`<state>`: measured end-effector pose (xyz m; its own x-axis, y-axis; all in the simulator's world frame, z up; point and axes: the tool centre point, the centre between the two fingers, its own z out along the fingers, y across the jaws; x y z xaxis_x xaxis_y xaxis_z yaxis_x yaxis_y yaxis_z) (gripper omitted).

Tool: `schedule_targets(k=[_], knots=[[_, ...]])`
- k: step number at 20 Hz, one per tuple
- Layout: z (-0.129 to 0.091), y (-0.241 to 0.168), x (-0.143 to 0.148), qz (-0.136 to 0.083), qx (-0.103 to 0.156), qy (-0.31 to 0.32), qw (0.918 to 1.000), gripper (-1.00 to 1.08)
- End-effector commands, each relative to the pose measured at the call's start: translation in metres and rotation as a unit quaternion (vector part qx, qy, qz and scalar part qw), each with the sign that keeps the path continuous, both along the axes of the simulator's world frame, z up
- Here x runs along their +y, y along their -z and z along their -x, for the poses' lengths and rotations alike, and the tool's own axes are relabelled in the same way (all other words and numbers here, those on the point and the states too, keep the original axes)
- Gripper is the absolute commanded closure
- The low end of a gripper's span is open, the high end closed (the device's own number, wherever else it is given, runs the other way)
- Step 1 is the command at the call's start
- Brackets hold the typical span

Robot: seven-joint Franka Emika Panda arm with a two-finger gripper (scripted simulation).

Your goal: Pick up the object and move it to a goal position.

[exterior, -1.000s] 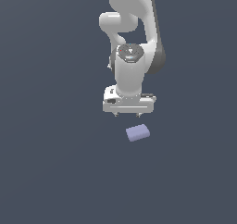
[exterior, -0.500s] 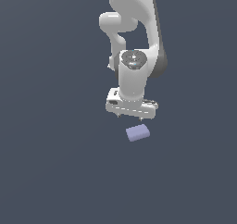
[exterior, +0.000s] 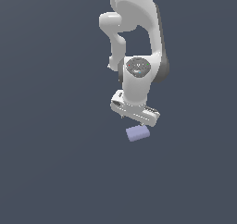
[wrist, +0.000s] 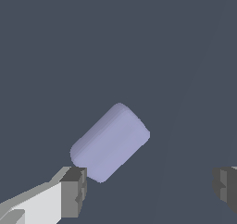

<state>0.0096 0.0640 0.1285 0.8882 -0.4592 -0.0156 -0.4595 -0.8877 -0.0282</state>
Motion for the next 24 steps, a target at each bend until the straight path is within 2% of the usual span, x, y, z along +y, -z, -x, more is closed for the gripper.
schedule_targets(k=[1,6,12,17,24], knots=[[-0.001,0.005,0.003,0.001,0.001,0.032,0.9995,-0.92],[-0.002,0.016,0.01,0.002,0.004,0.095,0.9954,-0.92],[-0.003,0.028,0.018,0.005,0.006,0.17,0.9854,-0.92],[-0.003,0.038,0.024,0.007,0.007,0.232,0.9728,-0.92],[-0.004,0.052,0.032,0.011,0.007,0.312,0.9501,-0.92]])
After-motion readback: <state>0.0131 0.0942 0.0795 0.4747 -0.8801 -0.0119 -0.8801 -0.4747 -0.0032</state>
